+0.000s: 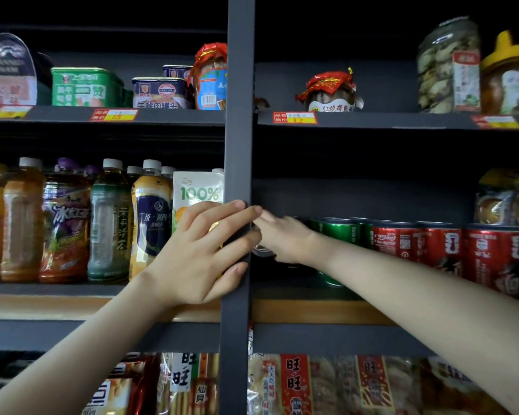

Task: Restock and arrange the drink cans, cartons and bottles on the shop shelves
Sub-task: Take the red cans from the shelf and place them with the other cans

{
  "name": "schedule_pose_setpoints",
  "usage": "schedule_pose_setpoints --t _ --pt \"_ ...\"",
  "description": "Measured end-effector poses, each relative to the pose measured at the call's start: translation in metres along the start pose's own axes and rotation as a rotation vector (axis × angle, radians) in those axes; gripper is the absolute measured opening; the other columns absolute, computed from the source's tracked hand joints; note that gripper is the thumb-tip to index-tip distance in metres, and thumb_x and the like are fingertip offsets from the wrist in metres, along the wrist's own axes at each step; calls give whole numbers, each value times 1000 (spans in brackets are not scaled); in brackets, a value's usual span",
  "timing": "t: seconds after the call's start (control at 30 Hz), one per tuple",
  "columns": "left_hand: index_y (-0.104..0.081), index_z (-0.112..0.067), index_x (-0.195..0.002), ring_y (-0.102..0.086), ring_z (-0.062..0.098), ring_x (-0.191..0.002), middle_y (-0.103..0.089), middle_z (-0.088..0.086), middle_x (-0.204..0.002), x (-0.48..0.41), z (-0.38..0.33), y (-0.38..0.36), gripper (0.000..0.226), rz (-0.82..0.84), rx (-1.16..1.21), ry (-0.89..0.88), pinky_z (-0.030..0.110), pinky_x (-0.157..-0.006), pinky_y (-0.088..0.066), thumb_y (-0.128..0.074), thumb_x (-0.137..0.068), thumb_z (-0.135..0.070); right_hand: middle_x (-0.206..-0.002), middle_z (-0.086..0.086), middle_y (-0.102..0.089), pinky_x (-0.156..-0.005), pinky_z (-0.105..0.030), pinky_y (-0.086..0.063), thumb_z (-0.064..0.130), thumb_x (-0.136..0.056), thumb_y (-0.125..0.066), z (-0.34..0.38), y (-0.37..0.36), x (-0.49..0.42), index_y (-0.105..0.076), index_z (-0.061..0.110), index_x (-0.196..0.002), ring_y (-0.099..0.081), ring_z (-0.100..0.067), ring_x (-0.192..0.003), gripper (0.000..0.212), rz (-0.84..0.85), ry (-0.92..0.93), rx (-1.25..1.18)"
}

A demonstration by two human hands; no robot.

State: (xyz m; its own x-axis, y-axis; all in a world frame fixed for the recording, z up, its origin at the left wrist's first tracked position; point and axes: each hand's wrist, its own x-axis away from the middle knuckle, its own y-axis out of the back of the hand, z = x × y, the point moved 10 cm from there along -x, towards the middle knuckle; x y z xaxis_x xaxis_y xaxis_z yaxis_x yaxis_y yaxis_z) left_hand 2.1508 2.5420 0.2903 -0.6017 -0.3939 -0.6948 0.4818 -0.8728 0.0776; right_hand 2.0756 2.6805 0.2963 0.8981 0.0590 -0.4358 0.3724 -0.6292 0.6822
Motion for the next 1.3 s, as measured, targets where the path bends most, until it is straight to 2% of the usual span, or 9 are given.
schedule_pose_setpoints --t 0.13,0.27,0.37,0.47,0.6,0.83,1.0,1.1,1.3 --pt "-55 -13 -116 -43 29 -125 -46 9 -138 -2 -1 6 32 19 10 34 41 -102 -29 -37 -97 -31 -108 -14 -51 -60 -41 -48 -6 -70 -68 -6 38 28 -56 15 -122 -50 -32 -105 58 -182 15 86" --pt "-68 -10 -108 -44 29 -126 -56 14 -135 -3 -6 15 31 75 59 194 40 -102 -28 -49 -91 -28 -130 -6 -36 -85 -35 -42 5 -82 -65 -11 57 75 -30 26 -145 -33 -24 -122 74 -144 -109 83" --pt "-69 -10 -109 -43 30 -125 -53 16 -137 0 -18 27 33 125 112 350 41 -100 -28 -50 -90 -29 -123 -7 -41 -77 -34 -42 7 -76 -73 -1 88 120 -37 23 -142 -37 -24 -113 78 -313 -171 -38" --pt "-67 -14 -106 -44 25 -116 -56 8 -128 12 -36 44 34 130 280 608 35 -94 -29 -47 -90 -37 -110 -8 -51 -60 -26 -36 10 -61 -86 7 113 167 -51 18 -127 -44 -23 -100 75 -508 -263 -114" --pt "-63 -25 -100 -57 4 -99 -63 -10 -105 50 -75 63 24 93 868 1157 27 -87 -46 -59 -90 -46 -112 -6 -52 -77 -7 -30 22 -61 -88 31 140 241 -50 18 -124 -36 -13 -105 74 -773 -390 -382" --pt "-25 -19 -145 -32 9 -137 -35 -5 -146 77 -186 138 85 314 797 798 33 -113 -31 -66 -77 -48 -116 16 -44 -95 0 -25 26 -62 -88 139 120 332 -48 22 -132 -37 6 -109 81 -504 -301 -931" --pt "-32 -37 -131 -53 3 -109 -54 -11 -118 151 -239 163 79 509 987 1039 0 -81 -39 -74 -66 -50 -130 44 -31 -101 -8 -35 58 -67 -76 222 77 363 -27 53 -139 -34 17 -125 86 -232 -205 -1267" --pt "-34 -38 -129 -59 2 -106 -59 -14 -117 189 -261 173 79 548 1080 1174 7 -80 -47 -77 -63 -52 -131 45 -31 -103 -13 -36 58 -71 -73 255 65 374 -26 61 -133 -38 11 -127 78 -230 -184 -1391" --pt "-41 -41 -123 -61 -3 -106 -62 -20 -115 246 -288 192 72 595 1233 1341 13 -82 -49 -83 -67 -29 -141 20 -37 -108 -17 -33 52 -76 -71 313 40 386 -44 33 -125 -36 2 -134 59 -263 -227 -1466"
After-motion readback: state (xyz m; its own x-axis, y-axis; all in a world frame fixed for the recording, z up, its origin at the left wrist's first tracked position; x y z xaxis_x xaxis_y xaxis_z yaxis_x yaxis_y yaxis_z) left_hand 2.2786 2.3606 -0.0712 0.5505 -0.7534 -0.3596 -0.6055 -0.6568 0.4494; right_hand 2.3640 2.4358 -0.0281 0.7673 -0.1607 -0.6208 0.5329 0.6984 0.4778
